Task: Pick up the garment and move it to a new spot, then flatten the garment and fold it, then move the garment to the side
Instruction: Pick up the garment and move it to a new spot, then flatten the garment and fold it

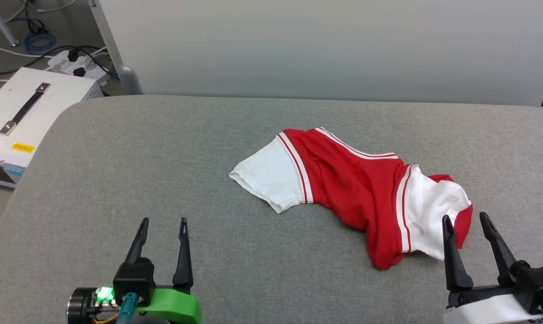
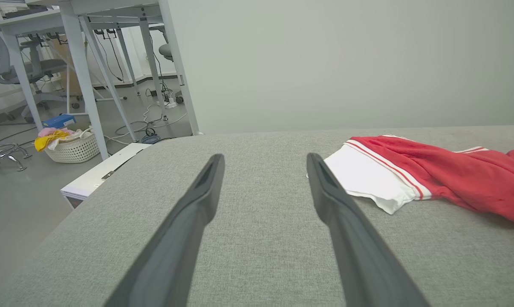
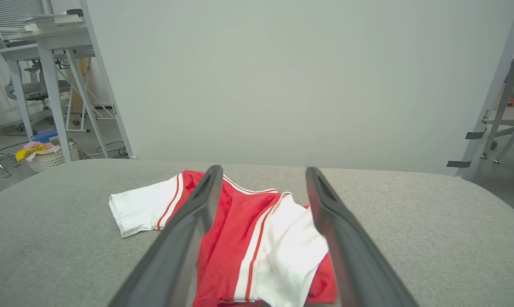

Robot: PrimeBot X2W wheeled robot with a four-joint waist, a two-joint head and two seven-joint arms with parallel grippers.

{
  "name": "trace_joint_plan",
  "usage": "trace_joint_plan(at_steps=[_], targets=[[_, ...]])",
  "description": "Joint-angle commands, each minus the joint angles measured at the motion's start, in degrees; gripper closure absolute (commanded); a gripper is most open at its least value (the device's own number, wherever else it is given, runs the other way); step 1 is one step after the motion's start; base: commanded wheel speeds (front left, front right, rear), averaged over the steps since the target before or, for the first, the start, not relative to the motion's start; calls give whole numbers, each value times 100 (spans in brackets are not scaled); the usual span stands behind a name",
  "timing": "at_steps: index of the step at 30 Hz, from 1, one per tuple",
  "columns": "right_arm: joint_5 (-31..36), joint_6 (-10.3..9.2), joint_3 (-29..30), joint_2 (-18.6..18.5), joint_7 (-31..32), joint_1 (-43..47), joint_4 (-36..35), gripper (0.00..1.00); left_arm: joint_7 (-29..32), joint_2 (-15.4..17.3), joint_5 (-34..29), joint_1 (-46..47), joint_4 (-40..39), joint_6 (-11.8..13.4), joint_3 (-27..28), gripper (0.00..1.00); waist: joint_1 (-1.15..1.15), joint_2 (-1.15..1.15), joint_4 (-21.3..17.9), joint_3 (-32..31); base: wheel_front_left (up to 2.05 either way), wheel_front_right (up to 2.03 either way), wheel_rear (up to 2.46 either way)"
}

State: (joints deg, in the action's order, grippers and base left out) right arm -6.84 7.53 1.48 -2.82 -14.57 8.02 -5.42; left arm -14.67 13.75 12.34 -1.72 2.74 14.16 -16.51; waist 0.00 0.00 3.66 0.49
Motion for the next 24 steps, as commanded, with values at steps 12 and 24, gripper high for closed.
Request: trace_joint_plan(at_steps=[12,24], targets=[[-174,-4,-97,-6,-43,262,47,0,-32,-372,-519,-362,4,-473,493,0,0,0,-54,-139,0,0,0],[-194,-4,-105,-6,-43,296,133,0,-32,-558,-765,-398,70,-755,724,0,0,0,-76,-209,0,0,0]])
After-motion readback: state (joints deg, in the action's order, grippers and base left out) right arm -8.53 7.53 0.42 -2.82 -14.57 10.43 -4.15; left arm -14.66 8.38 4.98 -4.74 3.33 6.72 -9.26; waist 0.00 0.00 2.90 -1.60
